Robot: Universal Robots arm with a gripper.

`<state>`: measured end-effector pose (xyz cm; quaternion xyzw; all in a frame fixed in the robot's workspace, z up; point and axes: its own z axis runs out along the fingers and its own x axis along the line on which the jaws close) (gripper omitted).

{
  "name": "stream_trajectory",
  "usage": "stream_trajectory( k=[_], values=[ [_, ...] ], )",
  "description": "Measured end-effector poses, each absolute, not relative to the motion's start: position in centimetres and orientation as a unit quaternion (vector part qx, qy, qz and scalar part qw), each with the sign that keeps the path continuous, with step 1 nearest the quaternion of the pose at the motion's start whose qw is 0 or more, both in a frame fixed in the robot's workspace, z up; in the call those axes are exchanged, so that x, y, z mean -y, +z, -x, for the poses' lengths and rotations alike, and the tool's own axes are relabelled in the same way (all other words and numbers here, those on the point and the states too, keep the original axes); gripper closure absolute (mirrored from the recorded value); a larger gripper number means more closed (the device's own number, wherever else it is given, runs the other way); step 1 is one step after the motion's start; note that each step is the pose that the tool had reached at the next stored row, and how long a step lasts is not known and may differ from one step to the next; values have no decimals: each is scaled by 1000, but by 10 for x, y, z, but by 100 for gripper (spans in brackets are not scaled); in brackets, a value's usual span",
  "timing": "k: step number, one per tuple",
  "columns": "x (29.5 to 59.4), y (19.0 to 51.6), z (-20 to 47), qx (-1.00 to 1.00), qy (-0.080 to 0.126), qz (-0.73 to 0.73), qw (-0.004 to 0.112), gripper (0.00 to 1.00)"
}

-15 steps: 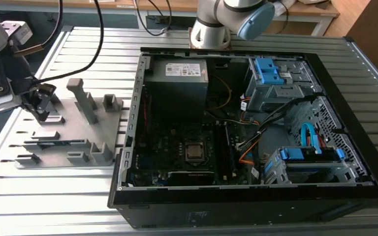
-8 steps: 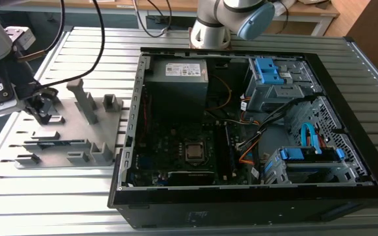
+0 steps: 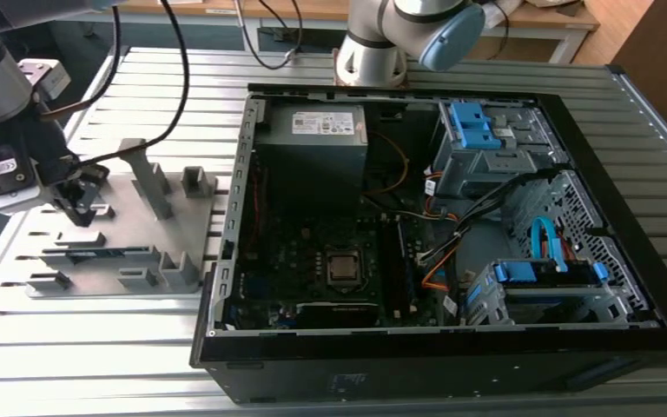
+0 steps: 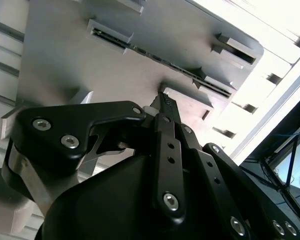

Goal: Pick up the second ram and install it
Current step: 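Reach for the second ram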

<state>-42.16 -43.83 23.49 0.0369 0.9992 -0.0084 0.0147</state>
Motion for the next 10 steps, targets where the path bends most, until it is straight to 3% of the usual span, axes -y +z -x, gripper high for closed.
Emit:
stream_trajectory(
  k=[10],
  values=[
    [455, 228, 419, -999, -11, -37, 15, 90]
  ],
)
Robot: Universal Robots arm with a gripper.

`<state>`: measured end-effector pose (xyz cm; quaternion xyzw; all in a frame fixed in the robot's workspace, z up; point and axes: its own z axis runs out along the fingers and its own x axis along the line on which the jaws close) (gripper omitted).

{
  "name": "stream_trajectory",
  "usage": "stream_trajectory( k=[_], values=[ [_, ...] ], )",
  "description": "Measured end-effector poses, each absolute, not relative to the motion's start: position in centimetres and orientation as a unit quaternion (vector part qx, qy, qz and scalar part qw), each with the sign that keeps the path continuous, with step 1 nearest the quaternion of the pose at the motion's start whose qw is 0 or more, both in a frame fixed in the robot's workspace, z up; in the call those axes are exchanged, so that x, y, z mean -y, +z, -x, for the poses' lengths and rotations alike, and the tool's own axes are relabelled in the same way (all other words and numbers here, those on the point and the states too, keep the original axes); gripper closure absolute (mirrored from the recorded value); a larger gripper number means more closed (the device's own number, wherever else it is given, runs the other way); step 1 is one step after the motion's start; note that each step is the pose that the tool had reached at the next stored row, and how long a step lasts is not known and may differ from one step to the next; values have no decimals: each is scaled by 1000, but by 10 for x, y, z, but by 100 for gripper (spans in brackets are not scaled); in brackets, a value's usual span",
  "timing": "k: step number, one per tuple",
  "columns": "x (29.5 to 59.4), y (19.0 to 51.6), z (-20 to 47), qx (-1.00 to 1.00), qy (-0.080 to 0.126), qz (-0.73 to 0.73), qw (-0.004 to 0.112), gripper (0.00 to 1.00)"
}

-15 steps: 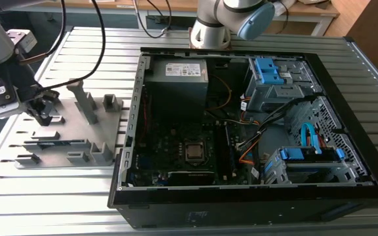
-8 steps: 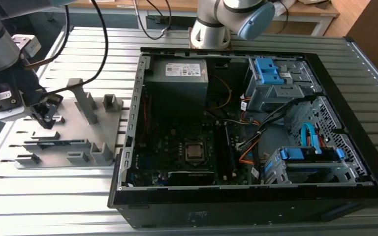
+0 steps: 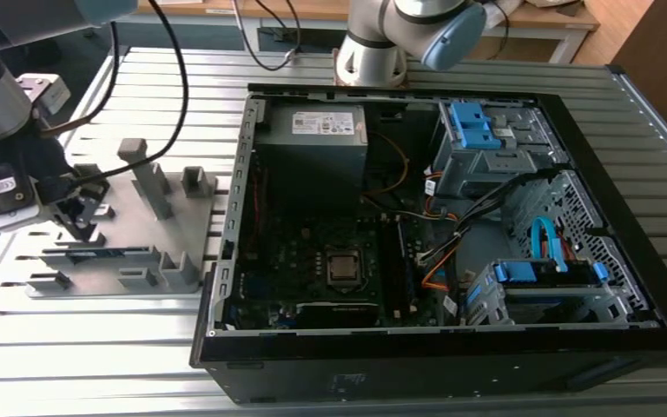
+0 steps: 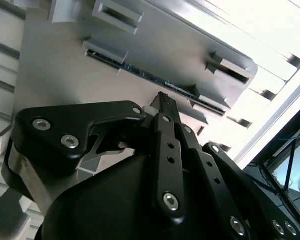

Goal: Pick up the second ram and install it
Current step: 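Reach for the second ram, then pick up the second ram and move it above second insertion slot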

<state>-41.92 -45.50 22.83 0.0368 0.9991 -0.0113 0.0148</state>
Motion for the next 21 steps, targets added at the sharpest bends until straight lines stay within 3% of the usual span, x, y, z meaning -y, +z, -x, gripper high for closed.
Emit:
stream_trajectory(
  k=[21],
  values=[
    [462, 219, 407, -999, -14, -37, 15, 90]
  ],
)
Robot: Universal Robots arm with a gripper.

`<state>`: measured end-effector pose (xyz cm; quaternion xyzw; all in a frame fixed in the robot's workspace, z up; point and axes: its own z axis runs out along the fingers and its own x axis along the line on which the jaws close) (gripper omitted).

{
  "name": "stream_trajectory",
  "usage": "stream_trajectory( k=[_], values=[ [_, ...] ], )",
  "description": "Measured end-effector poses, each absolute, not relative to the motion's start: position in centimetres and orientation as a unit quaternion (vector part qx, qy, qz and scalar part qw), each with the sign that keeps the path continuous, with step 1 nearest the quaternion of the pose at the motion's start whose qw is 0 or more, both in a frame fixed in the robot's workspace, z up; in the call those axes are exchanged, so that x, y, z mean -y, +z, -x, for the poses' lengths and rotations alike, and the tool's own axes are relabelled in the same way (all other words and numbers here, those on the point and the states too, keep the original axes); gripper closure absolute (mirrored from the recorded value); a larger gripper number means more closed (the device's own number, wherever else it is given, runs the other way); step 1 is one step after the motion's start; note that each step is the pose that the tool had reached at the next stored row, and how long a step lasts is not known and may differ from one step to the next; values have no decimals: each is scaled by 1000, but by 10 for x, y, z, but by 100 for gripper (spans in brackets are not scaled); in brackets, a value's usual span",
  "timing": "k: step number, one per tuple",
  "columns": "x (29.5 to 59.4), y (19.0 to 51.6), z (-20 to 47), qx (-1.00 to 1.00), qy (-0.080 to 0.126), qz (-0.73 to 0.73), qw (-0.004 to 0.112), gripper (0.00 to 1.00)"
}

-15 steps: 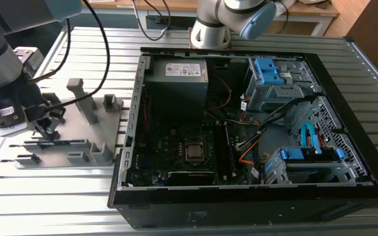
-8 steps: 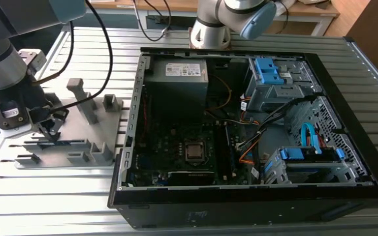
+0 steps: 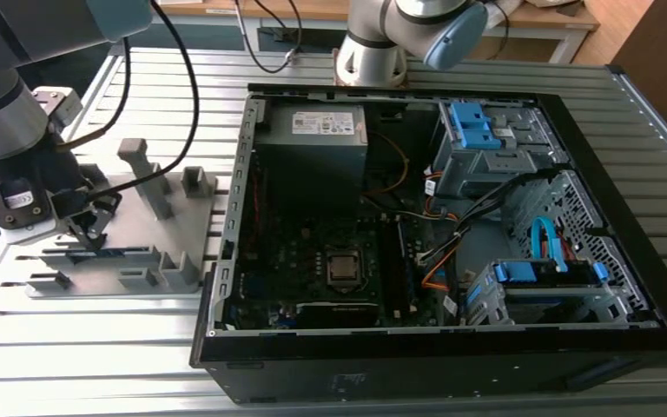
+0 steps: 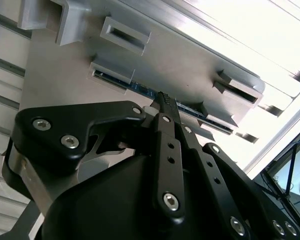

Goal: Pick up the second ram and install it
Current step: 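Pick up the second ram and move it above second insertion slot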

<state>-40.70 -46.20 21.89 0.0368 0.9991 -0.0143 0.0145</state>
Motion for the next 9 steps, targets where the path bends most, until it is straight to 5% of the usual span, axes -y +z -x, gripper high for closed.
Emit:
stream_trajectory(
  k=[9],
  values=[
    [462, 219, 407, -999, -14, -26, 15, 90]
  ],
)
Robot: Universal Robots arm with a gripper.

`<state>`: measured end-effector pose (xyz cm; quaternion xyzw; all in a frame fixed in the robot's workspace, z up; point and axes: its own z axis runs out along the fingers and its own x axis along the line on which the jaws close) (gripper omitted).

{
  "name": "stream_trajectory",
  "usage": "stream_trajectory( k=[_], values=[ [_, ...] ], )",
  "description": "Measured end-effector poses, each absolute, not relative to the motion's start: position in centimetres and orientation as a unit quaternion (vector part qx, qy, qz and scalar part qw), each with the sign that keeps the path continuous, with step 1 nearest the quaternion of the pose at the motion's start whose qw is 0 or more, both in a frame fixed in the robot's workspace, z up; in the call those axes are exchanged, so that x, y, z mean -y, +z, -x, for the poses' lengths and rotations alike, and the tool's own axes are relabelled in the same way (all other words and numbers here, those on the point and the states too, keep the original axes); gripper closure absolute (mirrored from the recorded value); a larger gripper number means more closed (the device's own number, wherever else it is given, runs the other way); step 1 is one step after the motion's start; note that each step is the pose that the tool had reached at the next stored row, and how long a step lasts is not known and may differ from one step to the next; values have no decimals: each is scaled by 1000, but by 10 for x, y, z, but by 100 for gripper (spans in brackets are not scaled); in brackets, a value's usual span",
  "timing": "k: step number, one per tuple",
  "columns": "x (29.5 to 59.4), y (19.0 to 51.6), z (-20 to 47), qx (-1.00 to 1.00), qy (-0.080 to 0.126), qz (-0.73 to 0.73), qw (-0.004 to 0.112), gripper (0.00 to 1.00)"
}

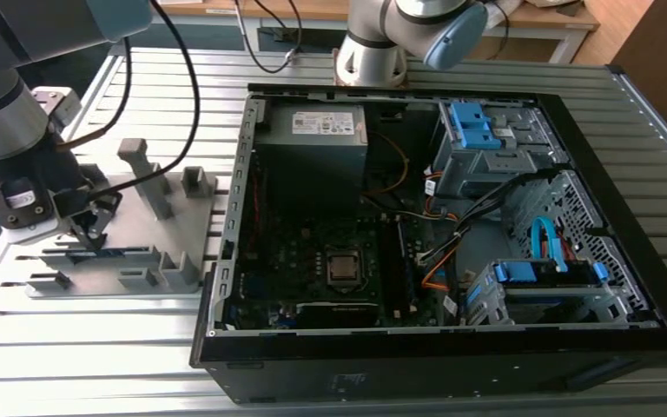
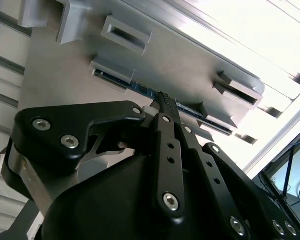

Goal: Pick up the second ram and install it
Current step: 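Pick up the second ram and move it above second insertion slot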

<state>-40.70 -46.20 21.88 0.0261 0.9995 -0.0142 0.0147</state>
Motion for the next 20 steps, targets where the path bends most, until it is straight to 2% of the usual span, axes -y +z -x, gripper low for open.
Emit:
stream_trajectory(
  k=[20],
  values=[
    [462, 219, 407, -997, -13, 75, 16, 90]
  ],
)
